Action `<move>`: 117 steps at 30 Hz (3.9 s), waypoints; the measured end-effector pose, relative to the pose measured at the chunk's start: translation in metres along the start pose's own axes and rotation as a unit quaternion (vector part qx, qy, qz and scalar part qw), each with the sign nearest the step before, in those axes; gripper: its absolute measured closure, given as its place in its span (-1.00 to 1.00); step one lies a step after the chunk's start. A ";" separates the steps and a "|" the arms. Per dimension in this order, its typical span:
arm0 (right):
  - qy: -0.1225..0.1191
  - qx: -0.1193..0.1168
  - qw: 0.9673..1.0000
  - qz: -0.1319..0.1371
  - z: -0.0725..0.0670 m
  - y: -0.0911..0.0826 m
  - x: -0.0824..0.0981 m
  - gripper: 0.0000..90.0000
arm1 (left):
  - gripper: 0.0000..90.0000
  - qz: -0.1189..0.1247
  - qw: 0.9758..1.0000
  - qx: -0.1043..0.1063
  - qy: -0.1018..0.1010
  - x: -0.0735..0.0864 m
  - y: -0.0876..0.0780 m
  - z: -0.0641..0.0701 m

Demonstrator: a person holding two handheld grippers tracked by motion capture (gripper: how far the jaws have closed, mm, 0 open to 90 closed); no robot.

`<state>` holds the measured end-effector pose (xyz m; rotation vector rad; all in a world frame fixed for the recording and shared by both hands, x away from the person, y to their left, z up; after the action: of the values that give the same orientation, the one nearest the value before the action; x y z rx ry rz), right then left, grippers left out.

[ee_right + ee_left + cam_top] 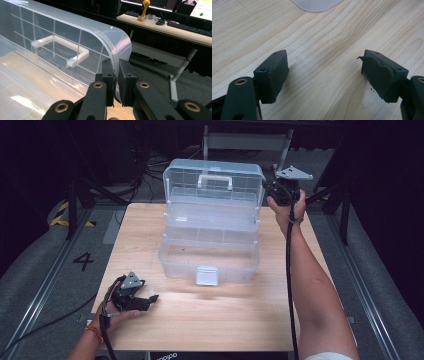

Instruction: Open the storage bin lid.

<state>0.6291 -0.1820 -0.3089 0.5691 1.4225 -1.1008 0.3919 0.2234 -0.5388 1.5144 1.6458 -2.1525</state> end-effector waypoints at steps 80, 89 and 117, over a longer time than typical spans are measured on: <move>-0.004 0.032 0.998 -0.062 0.026 0.062 0.007 0.81 | -0.50 -0.005 1.000 0.003 0.001 0.000 -0.001 0.000; -0.005 0.036 0.997 -0.072 0.029 0.070 0.013 0.77 | -0.51 -0.005 1.000 0.004 0.001 0.000 -0.001 0.000; -0.044 -0.012 0.996 -0.082 0.006 0.030 0.019 0.73 | -0.51 -0.002 1.000 0.004 0.002 0.000 0.000 0.000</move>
<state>0.6541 -0.1788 -0.3347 0.3864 1.4217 -1.2234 0.3919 0.2237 -0.5391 1.5188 1.6461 -2.1617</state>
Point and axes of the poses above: each handheld gripper's, and its own axes: y roughly forward along the jaws, x roughly out of its underside, z roughly to its right, the point moved 8 cm from there along y, roughly forward along the jaws, and after that the axes turned 4 degrees about -x, right-handed, at the moved point
